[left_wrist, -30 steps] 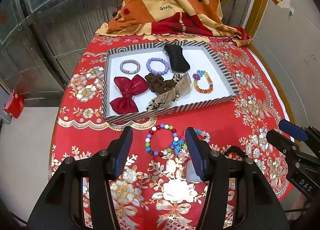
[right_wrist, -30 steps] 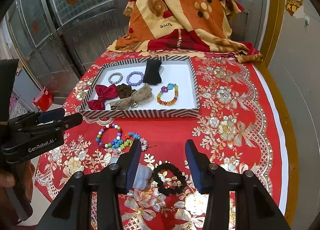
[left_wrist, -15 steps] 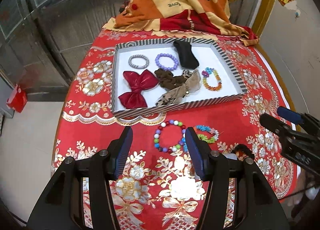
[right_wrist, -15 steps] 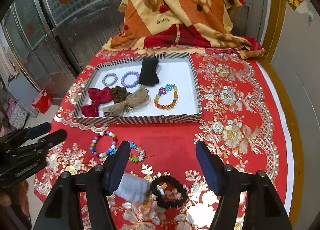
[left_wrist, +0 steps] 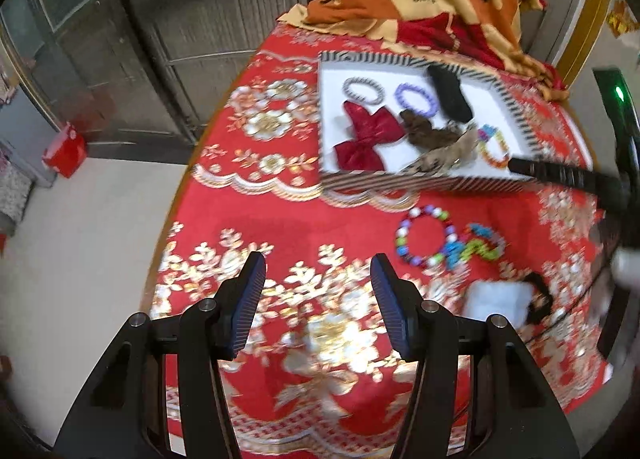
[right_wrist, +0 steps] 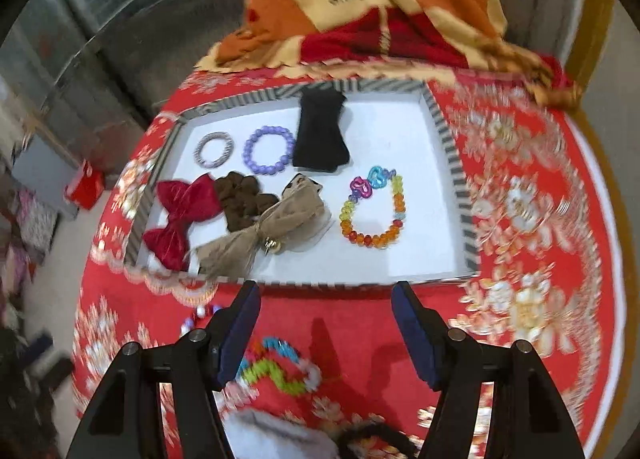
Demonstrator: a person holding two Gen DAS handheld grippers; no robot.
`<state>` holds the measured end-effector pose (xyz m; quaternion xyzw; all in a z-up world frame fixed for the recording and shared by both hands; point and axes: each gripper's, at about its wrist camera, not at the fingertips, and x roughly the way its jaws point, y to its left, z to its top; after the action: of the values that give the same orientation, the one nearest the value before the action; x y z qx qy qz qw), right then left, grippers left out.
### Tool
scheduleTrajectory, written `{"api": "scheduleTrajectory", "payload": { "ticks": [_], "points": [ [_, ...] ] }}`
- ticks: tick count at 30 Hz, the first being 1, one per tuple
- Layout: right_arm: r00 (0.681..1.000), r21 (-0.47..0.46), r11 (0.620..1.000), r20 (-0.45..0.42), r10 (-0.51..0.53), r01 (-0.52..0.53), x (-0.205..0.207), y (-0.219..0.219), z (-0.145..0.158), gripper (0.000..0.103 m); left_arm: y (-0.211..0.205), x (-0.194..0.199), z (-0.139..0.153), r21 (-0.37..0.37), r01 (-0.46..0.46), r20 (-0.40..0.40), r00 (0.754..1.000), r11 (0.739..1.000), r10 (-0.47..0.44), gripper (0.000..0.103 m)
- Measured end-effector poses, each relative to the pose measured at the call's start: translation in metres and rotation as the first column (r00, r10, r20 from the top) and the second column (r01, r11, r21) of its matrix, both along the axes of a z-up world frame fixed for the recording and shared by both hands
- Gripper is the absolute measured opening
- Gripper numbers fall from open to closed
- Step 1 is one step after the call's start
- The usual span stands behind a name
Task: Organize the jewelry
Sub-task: 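Move the left tool to the multicolor bead bracelet while the right approaches the black scrunchie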
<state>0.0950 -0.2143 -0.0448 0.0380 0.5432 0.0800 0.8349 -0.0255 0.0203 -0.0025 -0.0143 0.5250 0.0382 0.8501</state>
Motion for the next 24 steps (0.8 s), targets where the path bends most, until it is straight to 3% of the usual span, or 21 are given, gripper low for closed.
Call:
{"api": "scheduleTrajectory", "payload": {
  "ticks": [5, 12, 24],
  "points": [
    [0.989, 0.016, 0.995, -0.111, -0.094, 0.096, 0.028, -0.002, -0.023, 0.066, 0.008, -0.006, -0.01, -0.012, -0.006, -0.027, 1.0, 1.0, 0.006, 0.054],
    [0.997, -0.083, 0.995, -0.057, -0.057, 0.052, 0.031, 0.012, -0.007, 0.066, 0.014, -0.008, -0.008, -0.042, -0.032, -0.002, 0.999, 0.999, 0.032, 0.054],
    [0.996, -0.059, 0.997, -0.081, -0.048, 0.043, 0.034, 0.016, -0.011, 0.066, 0.017, -0.012, -0.008, -0.053, -0.066, -0.009, 0.998, 0.996, 0.066, 0.054]
  ]
}}
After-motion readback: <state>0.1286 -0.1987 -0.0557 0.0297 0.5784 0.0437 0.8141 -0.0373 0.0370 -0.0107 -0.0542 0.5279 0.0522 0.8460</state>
